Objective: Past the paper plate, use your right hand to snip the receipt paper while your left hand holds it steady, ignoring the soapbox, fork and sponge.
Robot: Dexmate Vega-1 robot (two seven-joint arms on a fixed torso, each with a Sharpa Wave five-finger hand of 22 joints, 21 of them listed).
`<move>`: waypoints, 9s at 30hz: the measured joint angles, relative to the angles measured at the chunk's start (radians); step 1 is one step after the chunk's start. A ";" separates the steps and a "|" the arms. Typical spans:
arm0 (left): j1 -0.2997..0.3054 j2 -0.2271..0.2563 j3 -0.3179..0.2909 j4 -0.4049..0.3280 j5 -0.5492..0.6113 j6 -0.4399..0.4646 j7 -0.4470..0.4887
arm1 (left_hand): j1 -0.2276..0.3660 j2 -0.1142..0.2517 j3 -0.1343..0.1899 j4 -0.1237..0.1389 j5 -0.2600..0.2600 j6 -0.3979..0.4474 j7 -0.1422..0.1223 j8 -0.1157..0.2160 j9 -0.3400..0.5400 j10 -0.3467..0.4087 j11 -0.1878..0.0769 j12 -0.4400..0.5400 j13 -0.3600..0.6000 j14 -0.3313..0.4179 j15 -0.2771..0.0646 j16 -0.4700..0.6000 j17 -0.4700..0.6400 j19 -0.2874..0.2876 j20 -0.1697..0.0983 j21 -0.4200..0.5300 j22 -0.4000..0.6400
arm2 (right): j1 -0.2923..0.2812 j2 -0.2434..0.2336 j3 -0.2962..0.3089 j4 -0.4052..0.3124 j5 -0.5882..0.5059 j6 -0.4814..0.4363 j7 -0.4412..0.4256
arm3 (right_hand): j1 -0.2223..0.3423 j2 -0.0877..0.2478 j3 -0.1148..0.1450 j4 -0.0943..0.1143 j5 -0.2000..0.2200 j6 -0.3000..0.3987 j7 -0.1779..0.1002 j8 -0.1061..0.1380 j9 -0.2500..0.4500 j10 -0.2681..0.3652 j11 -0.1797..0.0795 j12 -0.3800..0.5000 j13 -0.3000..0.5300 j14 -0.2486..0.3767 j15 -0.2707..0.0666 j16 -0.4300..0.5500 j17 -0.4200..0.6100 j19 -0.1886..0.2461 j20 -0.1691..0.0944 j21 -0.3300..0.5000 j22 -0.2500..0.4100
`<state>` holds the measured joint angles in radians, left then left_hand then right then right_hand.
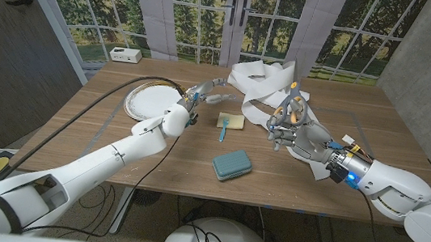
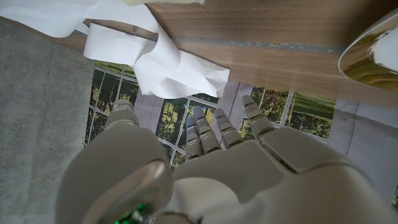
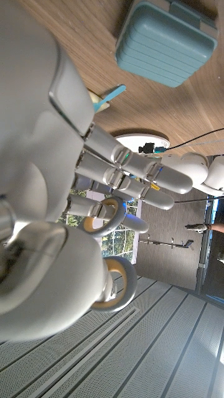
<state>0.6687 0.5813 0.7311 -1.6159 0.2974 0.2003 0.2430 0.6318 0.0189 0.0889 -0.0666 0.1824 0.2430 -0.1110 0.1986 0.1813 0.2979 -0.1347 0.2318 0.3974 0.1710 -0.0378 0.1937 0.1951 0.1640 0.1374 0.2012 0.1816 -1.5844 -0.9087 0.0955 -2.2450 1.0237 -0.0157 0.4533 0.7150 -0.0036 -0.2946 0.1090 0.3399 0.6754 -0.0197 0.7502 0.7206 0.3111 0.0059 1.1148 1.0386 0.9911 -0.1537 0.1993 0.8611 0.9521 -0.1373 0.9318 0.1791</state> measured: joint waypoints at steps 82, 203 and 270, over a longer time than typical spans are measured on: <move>-0.196 -0.164 0.182 0.256 0.064 0.066 -0.072 | -0.028 0.001 -0.010 -0.020 0.006 -0.102 0.074 -0.014 0.000 -0.170 0.077 -0.035 -0.077 -0.126 0.038 -0.013 -0.009 -0.032 0.021 -0.005 0.000 | -0.077 0.002 0.035 -0.071 -0.021 0.030 0.006 | 0.024 0.024 0.000 0.000 -0.049 0.011 0.003 -0.055 0.011 0.018 -0.011 -0.005 -0.015 0.006 -0.002 0.014 -0.020 0.000 0.000 -0.015 0.000; -0.477 -0.570 0.352 1.023 -0.048 -0.191 0.051 | 0.177 0.082 0.110 -0.101 0.002 0.009 0.035 0.009 0.003 -0.137 0.038 0.024 -0.158 0.215 0.122 0.027 -0.023 0.228 0.076 0.061 0.004 | -0.105 0.034 0.113 -0.087 -0.004 -0.040 0.019 | 0.074 0.074 0.011 -0.011 -0.082 0.104 0.003 -0.071 0.051 0.063 -0.027 0.017 -0.008 0.026 -0.004 0.029 -0.025 0.004 -0.004 -0.034 0.005; -0.336 -0.518 0.281 1.012 -0.173 -0.512 0.580 | 0.797 0.146 0.252 -0.100 0.009 0.623 0.060 0.219 0.193 0.416 -0.022 0.231 0.170 0.799 -0.109 0.167 0.121 0.556 -0.221 0.415 0.161 | -0.082 0.059 0.118 -0.094 0.001 -0.046 0.027 | 0.072 0.091 0.008 -0.008 -0.092 0.154 0.014 -0.085 0.069 0.079 -0.026 0.030 -0.008 0.030 -0.004 0.022 -0.021 0.007 0.000 -0.047 0.005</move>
<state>0.3329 0.0632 1.0125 -0.6036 0.1242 -0.3121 0.8232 1.4290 0.1652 0.3413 -0.1670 0.1912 0.8656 -0.0510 0.4173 0.3745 0.7138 -0.1563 0.4632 0.5675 0.9697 -0.1468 0.3606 0.3157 0.7200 -0.0834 0.6161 0.3425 -1.6665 -0.8495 0.2134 -2.3387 1.0251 -0.0613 0.4805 0.7872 0.0873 -0.2865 0.1010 0.2475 0.8292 -0.0055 0.6649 0.7901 0.3896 -0.0196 1.1450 1.0309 1.0207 -0.1574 0.2208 0.8406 0.9595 -0.1375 0.8849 0.1837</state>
